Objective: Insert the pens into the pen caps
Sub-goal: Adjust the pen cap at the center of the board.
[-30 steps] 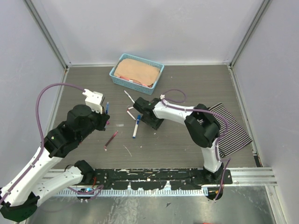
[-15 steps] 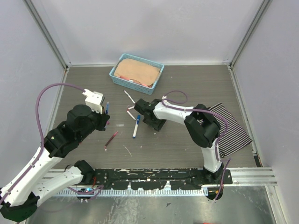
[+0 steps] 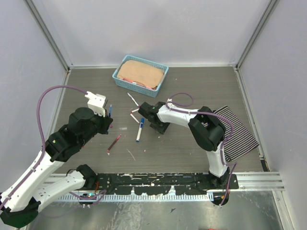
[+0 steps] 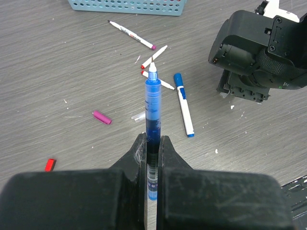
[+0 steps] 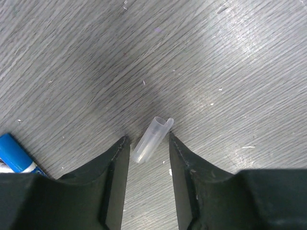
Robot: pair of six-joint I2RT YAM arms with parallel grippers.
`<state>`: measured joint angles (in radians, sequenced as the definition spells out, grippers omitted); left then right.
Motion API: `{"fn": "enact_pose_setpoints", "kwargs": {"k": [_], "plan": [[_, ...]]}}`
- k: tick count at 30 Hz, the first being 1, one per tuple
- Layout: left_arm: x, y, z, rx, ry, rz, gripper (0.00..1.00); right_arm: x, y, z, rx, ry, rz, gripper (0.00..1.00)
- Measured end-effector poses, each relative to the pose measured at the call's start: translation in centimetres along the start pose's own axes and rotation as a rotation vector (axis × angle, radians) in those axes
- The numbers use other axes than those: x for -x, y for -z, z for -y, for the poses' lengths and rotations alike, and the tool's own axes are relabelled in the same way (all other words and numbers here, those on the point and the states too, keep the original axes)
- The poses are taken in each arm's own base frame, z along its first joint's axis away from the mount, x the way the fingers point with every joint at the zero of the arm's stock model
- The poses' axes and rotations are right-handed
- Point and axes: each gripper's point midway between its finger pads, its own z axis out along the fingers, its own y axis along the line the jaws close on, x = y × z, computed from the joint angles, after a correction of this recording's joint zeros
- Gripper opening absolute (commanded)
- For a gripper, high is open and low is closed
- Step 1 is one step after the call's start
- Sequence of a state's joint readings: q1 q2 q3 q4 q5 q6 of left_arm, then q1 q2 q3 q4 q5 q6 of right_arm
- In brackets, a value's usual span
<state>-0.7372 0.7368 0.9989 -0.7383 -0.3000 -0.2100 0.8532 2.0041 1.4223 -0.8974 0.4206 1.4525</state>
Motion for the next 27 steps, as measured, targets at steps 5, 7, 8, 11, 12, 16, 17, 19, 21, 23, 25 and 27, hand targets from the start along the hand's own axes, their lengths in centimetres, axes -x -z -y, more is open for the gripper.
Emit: {"fn": "enact_pose_setpoints", "kwargs": {"k": [5, 7, 8, 11, 12, 16, 17, 19, 21, 23, 25, 27], "plan": [[0.0, 0.0, 0.0, 0.000, 0.000, 0.000, 0.01, 0.3, -0.2, 0.2, -0.007, 0.009, 0.009, 0.19], [0.0, 0.0, 0.0, 0.000, 0.000, 0.000, 0.01, 0.4, -0.2, 0.1, -0.003, 0.028, 0.009, 0.12], [0.0, 0.0, 0.0, 0.000, 0.000, 0.000, 0.01, 0.4, -0.2, 0.1, 0.000, 0.042, 0.010, 0.10], [0.0, 0.0, 0.0, 0.000, 0.000, 0.000, 0.01, 0.4, -0.3, 0.0, 0.020, 0.111, 0.013, 0.09], [0.0, 0.0, 0.0, 0.000, 0.000, 0.000, 0.01, 0.5, -0.3, 0.1, 0.034, 0.139, 0.015, 0.09], [0.0, 0.0, 0.1, -0.003, 0.000, 0.000, 0.01, 0.3, -0.2, 0.6, 0.098, 0.292, 0.013, 0.11], [0.0, 0.0, 0.1, -0.004, 0.000, 0.000, 0.01, 0.2, -0.1, 1.0, 0.112, 0.336, 0.007, 0.11], [0.0, 0.0, 0.1, -0.005, 0.000, -0.001, 0.01, -0.2, 0.1, 2.1, 0.139, 0.428, -0.010, 0.13], [0.0, 0.0, 0.1, -0.006, 0.000, -0.003, 0.01, -0.9, 0.5, 3.6, 0.170, 0.515, -0.039, 0.15], [-0.1, 0.0, 0.2, -0.008, 0.000, -0.004, 0.01, -1.9, 1.0, 5.3, 0.209, 0.593, -0.085, 0.19], [-0.1, -0.1, 0.2, -0.011, -0.001, -0.006, 0.01, -3.0, 1.6, 7.2, 0.248, 0.667, -0.130, 0.23], [-0.1, -0.1, 0.3, -0.012, -0.001, -0.008, 0.01, -3.8, 2.0, 8.8, 0.268, 0.722, -0.166, 0.25]]}}
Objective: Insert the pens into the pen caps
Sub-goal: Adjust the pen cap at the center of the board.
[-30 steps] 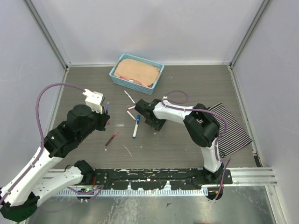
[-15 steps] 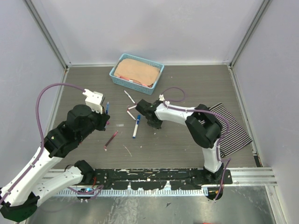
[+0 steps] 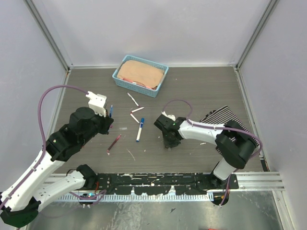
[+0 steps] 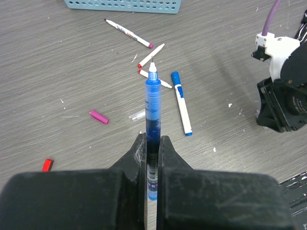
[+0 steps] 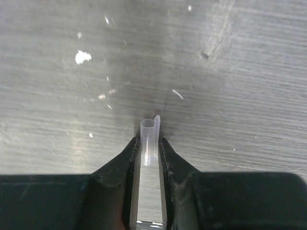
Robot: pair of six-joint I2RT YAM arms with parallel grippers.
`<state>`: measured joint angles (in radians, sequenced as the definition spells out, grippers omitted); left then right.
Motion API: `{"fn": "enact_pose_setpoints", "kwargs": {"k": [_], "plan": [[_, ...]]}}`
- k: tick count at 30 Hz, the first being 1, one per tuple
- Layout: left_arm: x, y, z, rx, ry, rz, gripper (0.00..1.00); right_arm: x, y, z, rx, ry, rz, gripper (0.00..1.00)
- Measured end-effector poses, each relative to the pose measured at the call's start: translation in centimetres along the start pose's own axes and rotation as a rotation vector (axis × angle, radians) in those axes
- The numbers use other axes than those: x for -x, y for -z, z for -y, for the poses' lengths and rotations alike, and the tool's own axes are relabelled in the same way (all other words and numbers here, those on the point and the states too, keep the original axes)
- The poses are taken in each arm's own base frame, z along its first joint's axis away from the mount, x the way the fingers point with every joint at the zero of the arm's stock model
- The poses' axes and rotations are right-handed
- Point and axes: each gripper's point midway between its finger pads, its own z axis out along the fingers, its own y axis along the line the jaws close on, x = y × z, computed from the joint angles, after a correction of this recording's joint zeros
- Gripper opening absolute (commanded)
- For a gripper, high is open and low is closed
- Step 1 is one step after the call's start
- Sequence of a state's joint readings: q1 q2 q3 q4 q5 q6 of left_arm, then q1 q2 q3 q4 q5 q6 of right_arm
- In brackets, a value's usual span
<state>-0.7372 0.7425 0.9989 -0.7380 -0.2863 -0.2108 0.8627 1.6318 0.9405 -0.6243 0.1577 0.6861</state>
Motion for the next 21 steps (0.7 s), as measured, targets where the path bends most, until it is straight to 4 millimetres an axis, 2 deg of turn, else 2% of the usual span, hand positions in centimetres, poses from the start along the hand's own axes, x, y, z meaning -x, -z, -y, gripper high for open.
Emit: {"fn": "enact_pose_setpoints", "kwargs": {"k": [4, 12, 17, 21], "plan": [[0.0, 0.0, 0.0, -0.001, 0.001, -0.001, 0.01, -1.4, 0.3, 0.6, 0.015, 0.054, -0.032, 0.28], [0.0, 0.0, 0.1, -0.005, 0.003, -0.002, 0.01, -1.5, 0.2, 0.5, 0.012, 0.064, -0.045, 0.38], [0.0, 0.0, 0.1, -0.005, 0.003, -0.002, 0.01, -1.5, 0.2, 0.4, 0.008, 0.046, -0.048, 0.37], [-0.1, -0.1, 0.1, -0.005, 0.002, -0.006, 0.01, -1.5, 0.2, 0.6, -0.001, 0.033, -0.048, 0.30]]}}
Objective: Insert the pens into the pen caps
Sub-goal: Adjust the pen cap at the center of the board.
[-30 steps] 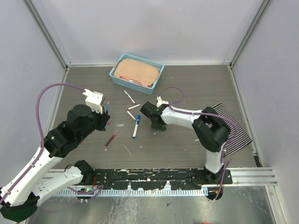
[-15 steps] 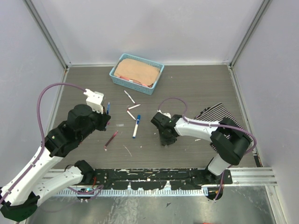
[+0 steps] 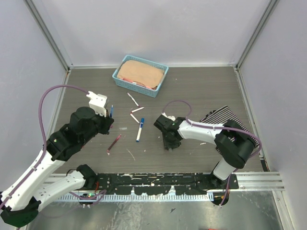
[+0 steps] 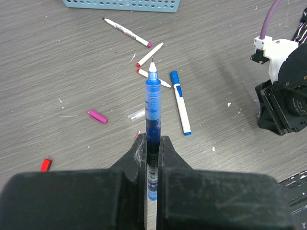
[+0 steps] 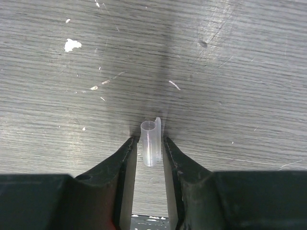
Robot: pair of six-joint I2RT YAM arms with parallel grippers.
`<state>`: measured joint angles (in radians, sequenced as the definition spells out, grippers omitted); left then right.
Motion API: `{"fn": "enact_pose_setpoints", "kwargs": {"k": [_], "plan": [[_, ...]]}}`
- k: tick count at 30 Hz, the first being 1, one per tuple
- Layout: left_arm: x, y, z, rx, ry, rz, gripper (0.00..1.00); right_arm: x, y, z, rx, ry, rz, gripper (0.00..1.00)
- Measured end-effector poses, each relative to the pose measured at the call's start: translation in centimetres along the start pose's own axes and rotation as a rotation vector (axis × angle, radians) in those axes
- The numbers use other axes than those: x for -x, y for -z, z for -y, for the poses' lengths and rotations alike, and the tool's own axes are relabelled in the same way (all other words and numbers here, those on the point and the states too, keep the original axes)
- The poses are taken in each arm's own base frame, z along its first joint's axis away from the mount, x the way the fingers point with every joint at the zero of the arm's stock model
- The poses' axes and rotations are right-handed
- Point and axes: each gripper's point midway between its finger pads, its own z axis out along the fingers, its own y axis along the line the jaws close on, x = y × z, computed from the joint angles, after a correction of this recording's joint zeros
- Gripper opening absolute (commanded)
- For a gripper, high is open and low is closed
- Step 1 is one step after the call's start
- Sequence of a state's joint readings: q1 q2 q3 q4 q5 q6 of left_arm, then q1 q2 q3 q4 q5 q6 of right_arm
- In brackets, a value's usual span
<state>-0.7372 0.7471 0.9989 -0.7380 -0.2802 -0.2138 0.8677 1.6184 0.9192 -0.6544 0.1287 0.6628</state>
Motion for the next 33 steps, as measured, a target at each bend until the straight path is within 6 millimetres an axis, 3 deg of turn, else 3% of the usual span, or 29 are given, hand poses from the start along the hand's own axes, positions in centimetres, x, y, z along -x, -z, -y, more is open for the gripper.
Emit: {"fn": "enact_pose_setpoints", "kwargs": {"k": [6, 12, 20, 25, 30, 33], "plan": [[-0.1, -0.2, 0.1, 0.000, -0.002, -0.007, 0.01, -0.1, 0.1, -0.1, -0.012, 0.015, 0.004, 0.28], [-0.2, -0.4, 0.1, 0.001, -0.004, -0.016, 0.01, -0.5, 0.2, -0.9, -0.001, 0.179, 0.015, 0.29], [-0.1, -0.1, -0.3, 0.016, -0.007, -0.007, 0.01, -0.9, 0.2, -4.7, 0.120, 0.509, 0.009, 0.31], [1.6, 1.9, -1.5, 0.056, -0.005, 0.057, 0.03, -0.7, 0.0, -7.5, 0.155, 0.712, 0.001, 0.32], [3.5, 4.3, -2.8, 0.092, 0.009, 0.146, 0.03, -0.5, -0.1, -10.2, 0.166, 0.882, 0.007, 0.47], [3.8, 4.7, -3.2, 0.107, 0.012, 0.161, 0.03, -0.5, 0.0, -10.6, 0.168, 0.929, 0.014, 0.55]]}}
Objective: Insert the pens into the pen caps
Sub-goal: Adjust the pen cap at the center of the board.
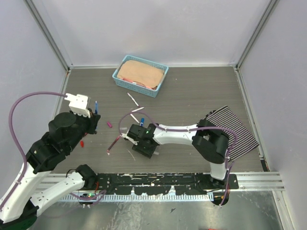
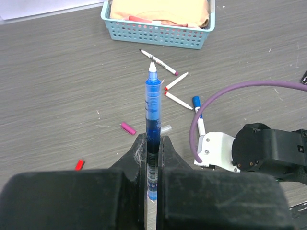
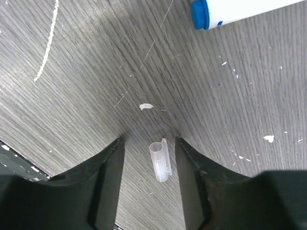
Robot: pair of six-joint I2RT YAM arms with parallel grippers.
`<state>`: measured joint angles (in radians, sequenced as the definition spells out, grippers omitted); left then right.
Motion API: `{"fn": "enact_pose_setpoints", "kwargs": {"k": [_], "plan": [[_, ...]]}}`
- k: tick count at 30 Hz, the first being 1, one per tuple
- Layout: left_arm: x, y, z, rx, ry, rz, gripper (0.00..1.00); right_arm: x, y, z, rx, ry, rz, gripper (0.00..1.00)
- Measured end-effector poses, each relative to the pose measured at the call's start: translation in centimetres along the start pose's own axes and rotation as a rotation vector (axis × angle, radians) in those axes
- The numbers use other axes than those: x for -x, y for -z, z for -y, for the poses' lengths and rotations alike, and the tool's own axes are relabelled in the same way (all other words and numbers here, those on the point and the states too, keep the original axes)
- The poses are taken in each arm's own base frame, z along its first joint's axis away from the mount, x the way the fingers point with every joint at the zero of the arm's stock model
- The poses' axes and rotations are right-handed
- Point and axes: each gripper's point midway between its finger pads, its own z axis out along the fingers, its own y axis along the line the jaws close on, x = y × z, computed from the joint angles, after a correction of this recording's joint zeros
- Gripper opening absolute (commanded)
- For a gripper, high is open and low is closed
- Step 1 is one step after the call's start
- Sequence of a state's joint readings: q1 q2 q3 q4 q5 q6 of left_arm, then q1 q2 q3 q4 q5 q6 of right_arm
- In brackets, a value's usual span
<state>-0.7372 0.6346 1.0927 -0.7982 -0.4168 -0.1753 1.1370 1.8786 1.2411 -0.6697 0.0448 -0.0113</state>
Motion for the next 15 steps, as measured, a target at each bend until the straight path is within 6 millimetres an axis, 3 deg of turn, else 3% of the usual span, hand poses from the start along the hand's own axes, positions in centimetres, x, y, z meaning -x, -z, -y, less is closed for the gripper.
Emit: {"fn": "enact_pose_setpoints", "kwargs": {"k": [2, 5, 9, 12, 15], "plan": [[-0.2, 0.0, -0.1, 0.007, -0.004, -0.008, 0.03, 0.0, 0.0, 0.1, -0.005, 0.013, 0.000, 0.59], [-0.5, 0.1, -0.3, 0.014, -0.009, -0.017, 0.03, 0.2, 0.2, 0.4, -0.025, 0.005, 0.004, 0.81], [-0.5, 0.2, -0.4, 0.016, -0.010, -0.019, 0.03, 1.5, 0.9, 1.5, -0.105, -0.075, 0.061, 0.87], [-0.6, 0.2, -0.4, 0.017, -0.011, -0.021, 0.03, 3.0, 3.1, 2.8, -0.192, -0.260, 0.167, 0.87], [-0.6, 0.2, -0.4, 0.016, -0.011, -0.022, 0.03, 4.2, 7.0, 4.0, -0.260, -0.571, 0.321, 0.87]]}}
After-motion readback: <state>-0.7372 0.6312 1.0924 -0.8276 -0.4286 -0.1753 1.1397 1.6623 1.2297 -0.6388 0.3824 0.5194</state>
